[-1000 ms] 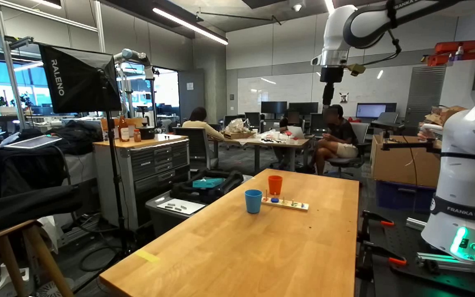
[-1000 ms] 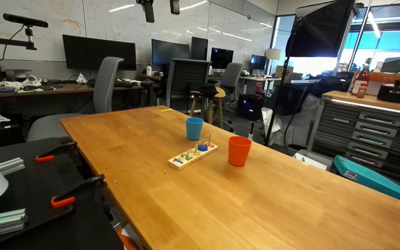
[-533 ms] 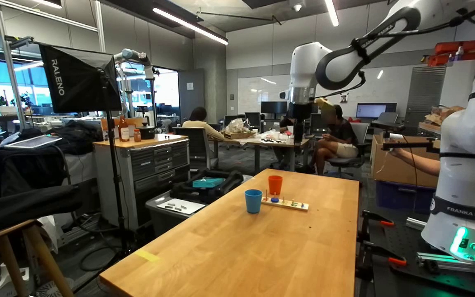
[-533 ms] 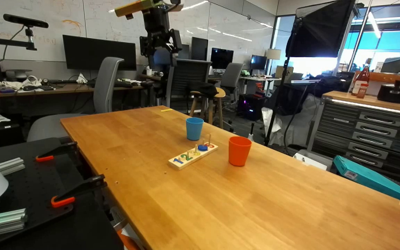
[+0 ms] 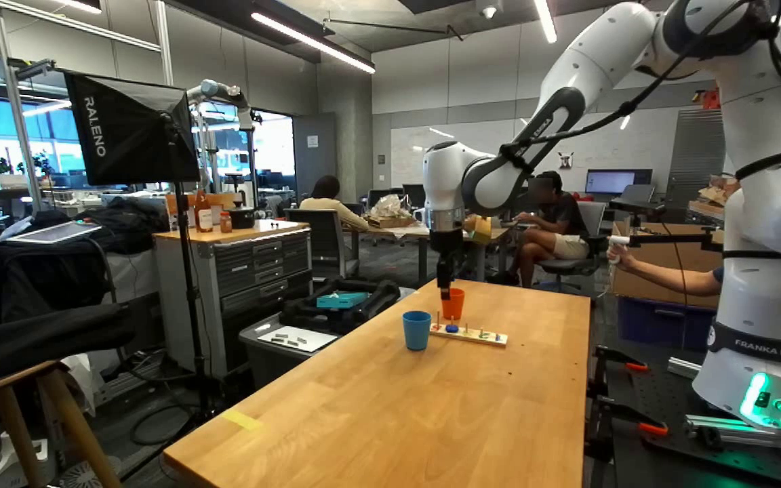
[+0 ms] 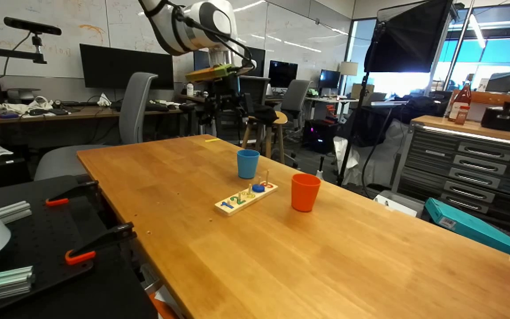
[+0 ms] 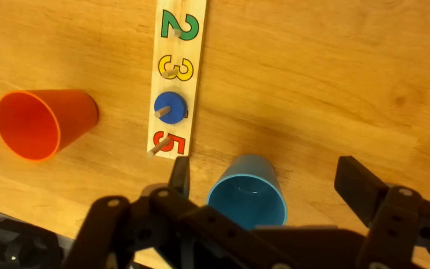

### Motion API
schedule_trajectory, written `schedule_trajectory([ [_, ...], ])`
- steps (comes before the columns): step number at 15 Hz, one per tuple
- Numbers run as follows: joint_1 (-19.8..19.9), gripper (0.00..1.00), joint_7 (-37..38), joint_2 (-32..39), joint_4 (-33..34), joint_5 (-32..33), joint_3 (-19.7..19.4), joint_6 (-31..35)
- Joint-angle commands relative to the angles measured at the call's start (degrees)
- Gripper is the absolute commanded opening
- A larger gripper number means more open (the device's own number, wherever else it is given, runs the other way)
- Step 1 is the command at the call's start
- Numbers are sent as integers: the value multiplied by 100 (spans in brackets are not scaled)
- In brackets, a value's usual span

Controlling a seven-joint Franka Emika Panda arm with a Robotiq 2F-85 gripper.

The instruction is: Put the blue cup in the orange cup

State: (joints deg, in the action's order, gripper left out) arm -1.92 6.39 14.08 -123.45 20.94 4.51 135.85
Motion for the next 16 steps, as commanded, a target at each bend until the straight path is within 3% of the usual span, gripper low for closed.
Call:
schedule_trajectory([
  [1, -325, 100, 420, 1050, 964, 250, -310, 84],
  [6, -731, 100, 650, 1900, 1743, 164, -537, 123],
  [11, -984, 100, 690, 2276, 2137, 120, -649, 91],
  [12, -993, 75, 664, 2306, 2149, 127, -673, 130],
  [13, -996, 74, 666, 2341, 2164, 119, -696, 135],
  [16, -958, 49, 636, 2410, 2157, 87, -747, 111],
])
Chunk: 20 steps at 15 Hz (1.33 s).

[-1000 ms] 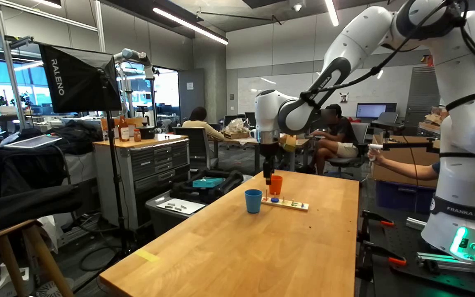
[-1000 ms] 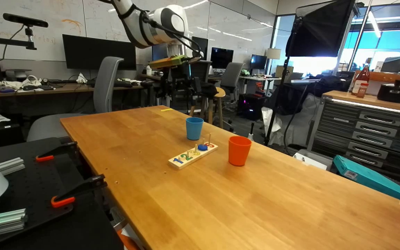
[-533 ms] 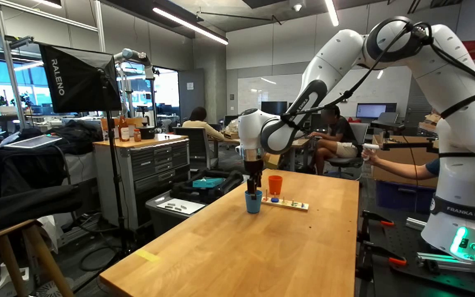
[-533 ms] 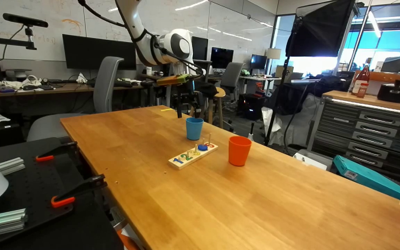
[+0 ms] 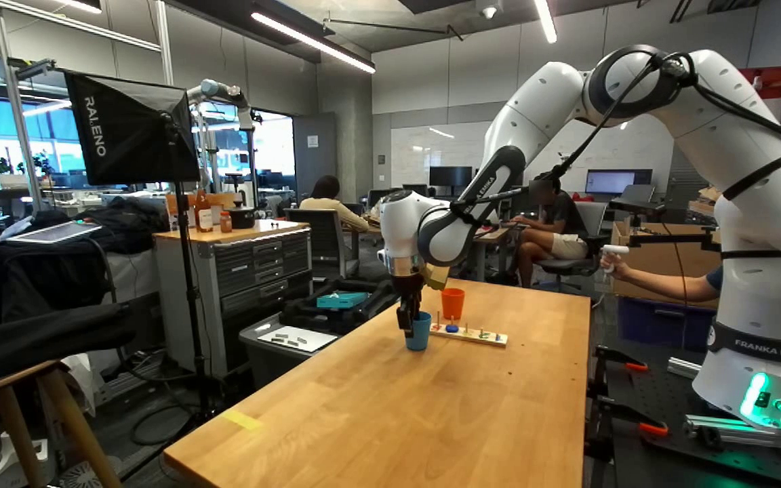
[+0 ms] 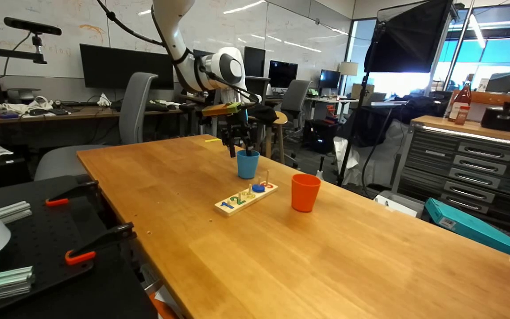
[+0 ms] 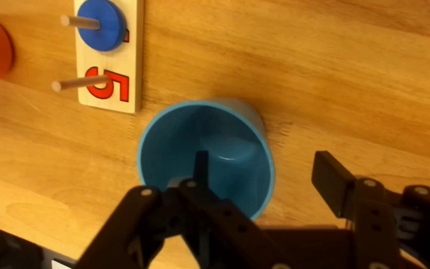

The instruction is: Put the blue cup in the orange cup

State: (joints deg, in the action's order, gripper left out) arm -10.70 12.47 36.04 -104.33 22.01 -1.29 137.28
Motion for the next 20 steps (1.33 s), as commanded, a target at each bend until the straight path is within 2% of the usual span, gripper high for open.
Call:
schedule_trajectory([
  [1, -73, 42, 31, 216, 222, -20, -193, -30],
  [5, -36, 11, 16, 217, 181, -19, -280, -48],
  [7, -21, 3, 18, 224, 184, -10, -328, -67],
  [9, 4, 0, 10, 216, 201, -33, -358, -97],
  [10, 16, 5, 11, 204, 220, -50, -366, -124],
  [16, 49, 6, 13, -368, 410, -48, -423, -496],
  [20, 244, 6, 106, -682, 549, 85, -718, -894],
])
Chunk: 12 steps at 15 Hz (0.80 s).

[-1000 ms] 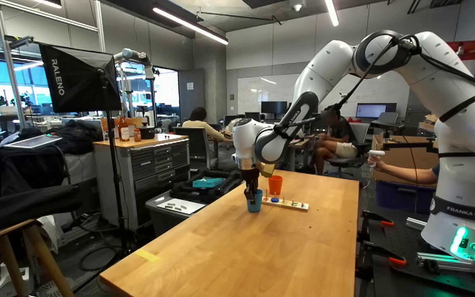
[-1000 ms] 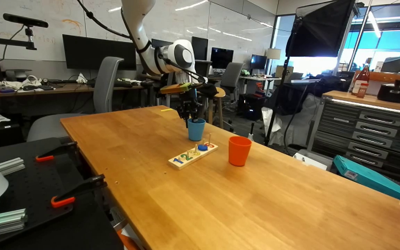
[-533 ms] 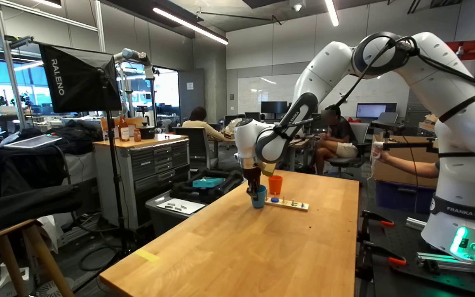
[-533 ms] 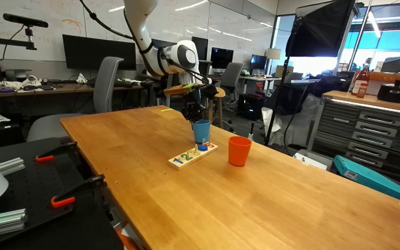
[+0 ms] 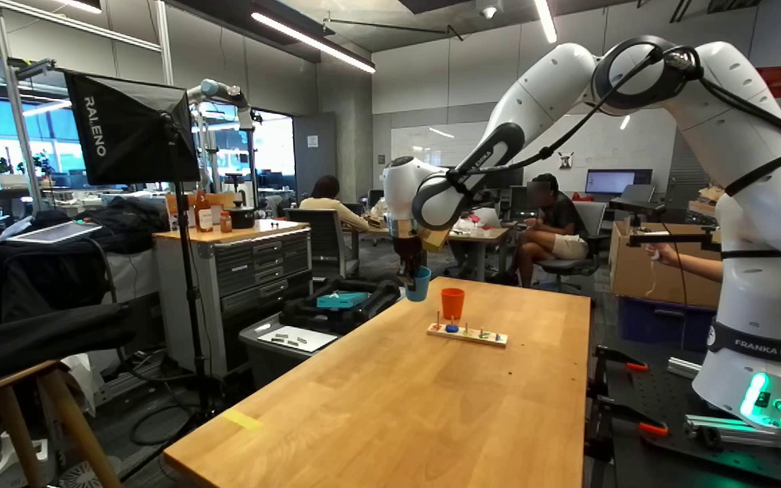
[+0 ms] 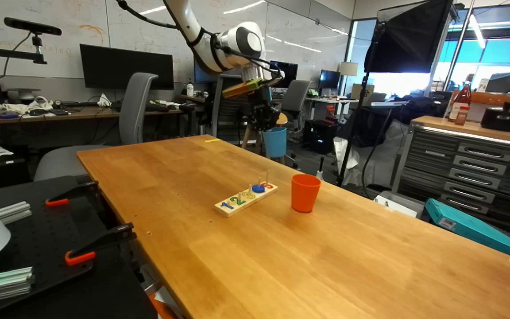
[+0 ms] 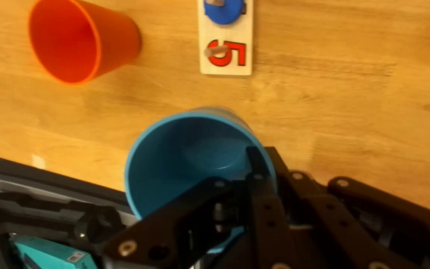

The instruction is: Put the blue cup in the orange cup

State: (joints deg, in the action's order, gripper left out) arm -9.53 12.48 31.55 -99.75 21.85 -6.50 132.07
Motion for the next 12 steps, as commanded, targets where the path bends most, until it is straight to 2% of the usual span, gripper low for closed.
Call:
schedule_trajectory([
  [1, 171, 5, 152, -302, 107, 165, -291, -504],
  [5, 499, 5, 138, -148, 309, 198, -530, -945],
  [12, 837, 5, 150, 279, 536, 83, -529, -1284],
])
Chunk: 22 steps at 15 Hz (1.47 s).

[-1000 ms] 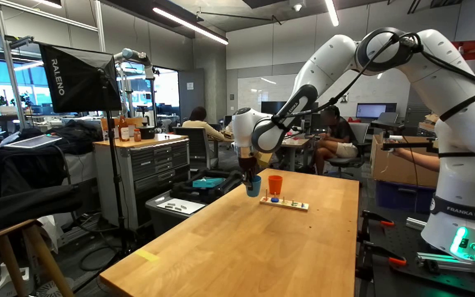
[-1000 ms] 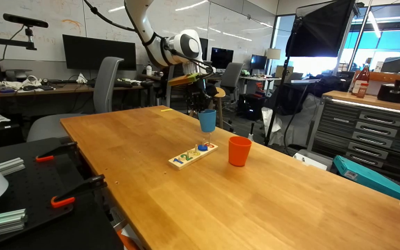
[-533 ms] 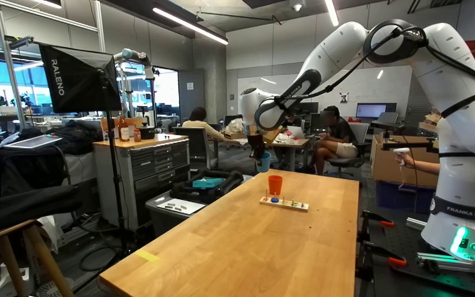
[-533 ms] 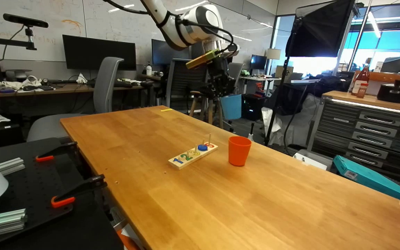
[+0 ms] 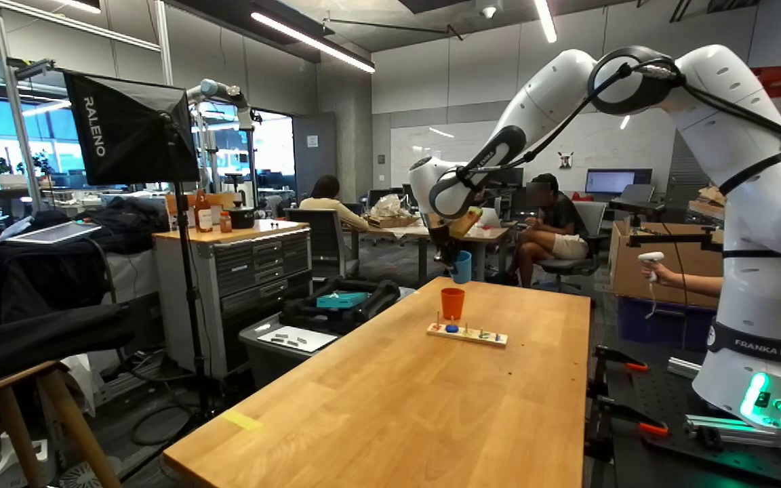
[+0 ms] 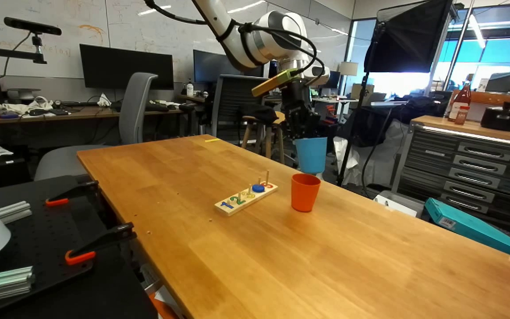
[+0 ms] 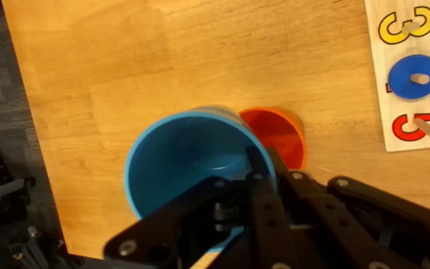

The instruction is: Put the blue cup in the orange cup

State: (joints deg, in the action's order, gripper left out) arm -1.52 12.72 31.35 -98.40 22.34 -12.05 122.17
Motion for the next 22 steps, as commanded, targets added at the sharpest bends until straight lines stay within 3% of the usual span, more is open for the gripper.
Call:
schedule_trajectory([
  [1, 37, 5, 126, 339, 429, 35, 33, -298],
  [11, 2, 6, 157, 602, 650, -91, 219, -220],
  [12, 4, 9, 126, 606, 637, -76, 222, -224],
  [13, 12, 31, 77, 603, 607, -76, 232, -259],
  [14, 14, 35, 68, 602, 585, -60, 226, -252],
  [18, 106, 66, -122, 454, 493, -245, 324, -381],
  [22, 241, 95, -879, -48, 201, -780, 676, -605],
])
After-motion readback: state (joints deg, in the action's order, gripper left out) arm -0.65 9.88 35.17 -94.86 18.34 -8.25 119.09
